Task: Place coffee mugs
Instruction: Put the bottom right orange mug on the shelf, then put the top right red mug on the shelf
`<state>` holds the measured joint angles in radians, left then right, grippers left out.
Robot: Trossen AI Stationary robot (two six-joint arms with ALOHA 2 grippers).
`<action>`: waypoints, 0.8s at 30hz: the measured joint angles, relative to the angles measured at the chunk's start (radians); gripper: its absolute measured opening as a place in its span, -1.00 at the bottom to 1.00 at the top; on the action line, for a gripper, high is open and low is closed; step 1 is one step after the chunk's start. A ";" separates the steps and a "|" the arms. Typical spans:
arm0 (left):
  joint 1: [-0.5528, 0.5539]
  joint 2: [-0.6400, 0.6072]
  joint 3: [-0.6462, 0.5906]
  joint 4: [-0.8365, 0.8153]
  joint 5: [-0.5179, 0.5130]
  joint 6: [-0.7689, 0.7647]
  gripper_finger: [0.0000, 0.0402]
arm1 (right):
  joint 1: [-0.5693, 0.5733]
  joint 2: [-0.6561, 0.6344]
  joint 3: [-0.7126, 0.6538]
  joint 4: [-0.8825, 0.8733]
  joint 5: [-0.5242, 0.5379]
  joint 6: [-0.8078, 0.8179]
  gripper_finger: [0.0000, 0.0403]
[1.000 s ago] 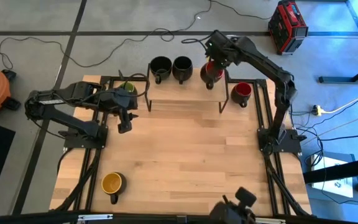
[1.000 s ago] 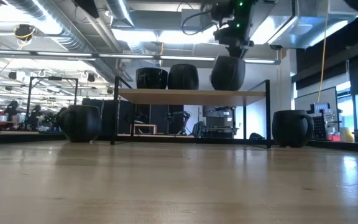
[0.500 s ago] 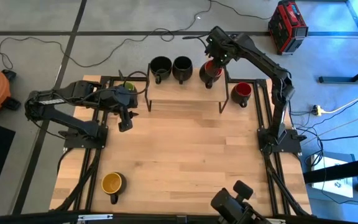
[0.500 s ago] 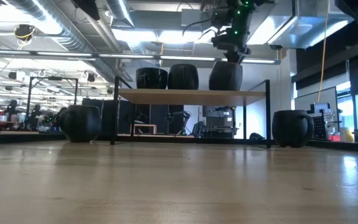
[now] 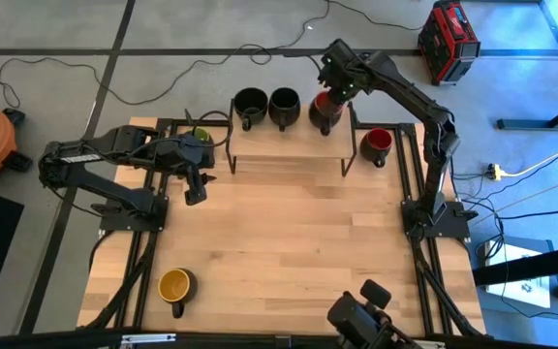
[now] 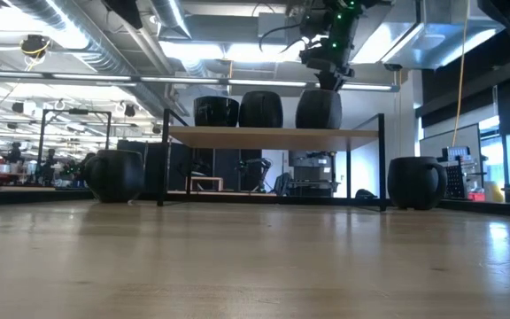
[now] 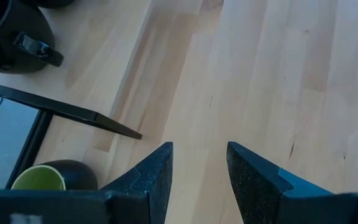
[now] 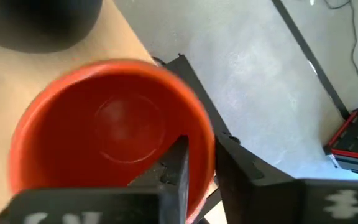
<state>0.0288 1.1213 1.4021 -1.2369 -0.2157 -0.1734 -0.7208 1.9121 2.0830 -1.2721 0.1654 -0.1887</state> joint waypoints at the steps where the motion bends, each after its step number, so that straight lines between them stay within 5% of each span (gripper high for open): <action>1: 0.000 0.000 0.000 0.000 0.000 0.000 -0.27 | 0.000 0.000 0.000 0.005 0.000 0.000 -0.66; 9: 0.000 0.000 0.000 0.000 0.000 -0.002 -0.27 | 0.000 0.000 0.000 0.010 -0.001 0.000 -0.47; 20: 0.000 0.000 0.000 0.001 0.000 0.000 -0.27 | 0.000 -0.041 0.000 0.021 -0.003 -0.005 -0.47; 24: 0.000 0.000 0.000 0.010 -0.001 0.002 -0.27 | 0.002 -0.098 0.000 0.010 -0.077 0.026 -0.48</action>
<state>0.0288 1.1217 1.4021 -1.2271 -0.2165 -0.1710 -0.7184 1.8143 2.0827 -1.2616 0.0887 -0.1630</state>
